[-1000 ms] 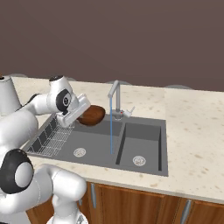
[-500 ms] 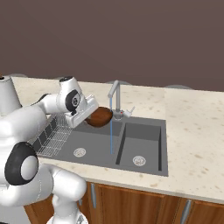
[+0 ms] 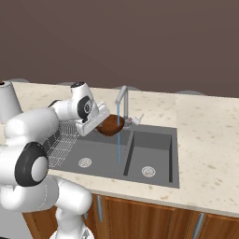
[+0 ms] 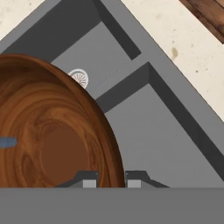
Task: Rinse each bowl for a few seconds and place them down in the sink or on the counter.
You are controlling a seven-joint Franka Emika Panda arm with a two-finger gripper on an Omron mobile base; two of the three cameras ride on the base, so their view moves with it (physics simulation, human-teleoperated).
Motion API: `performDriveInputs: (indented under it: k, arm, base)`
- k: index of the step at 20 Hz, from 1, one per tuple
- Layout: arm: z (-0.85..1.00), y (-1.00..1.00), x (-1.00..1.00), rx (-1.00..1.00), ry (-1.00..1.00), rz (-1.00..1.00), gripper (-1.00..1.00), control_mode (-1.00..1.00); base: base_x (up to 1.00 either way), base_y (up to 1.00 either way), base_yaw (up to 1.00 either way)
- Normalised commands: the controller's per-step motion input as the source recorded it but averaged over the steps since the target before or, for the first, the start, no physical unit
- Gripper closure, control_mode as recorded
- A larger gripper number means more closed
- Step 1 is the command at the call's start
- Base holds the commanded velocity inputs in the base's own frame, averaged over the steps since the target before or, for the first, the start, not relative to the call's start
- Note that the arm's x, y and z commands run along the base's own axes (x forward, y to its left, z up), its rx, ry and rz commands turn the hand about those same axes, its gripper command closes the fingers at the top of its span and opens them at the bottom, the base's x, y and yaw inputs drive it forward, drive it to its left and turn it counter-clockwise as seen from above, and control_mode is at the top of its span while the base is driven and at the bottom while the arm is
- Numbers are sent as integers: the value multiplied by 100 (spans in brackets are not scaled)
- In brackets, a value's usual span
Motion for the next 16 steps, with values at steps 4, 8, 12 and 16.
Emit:
performDriveInputs:
  k: [4,8,12,16]
  arm:
    - [0,15,0,1,0,-3,100,-100]
    - [0,20,0,2,0,-3,100,-100]
    - [0,23,-1,2,0,-2,100,-100]
    - [0,25,0,2,0,-1,100,-100]
  base:
    - [0,0,0]
    - [0,0,0]
    - [0,0,0]
    - [0,0,0]
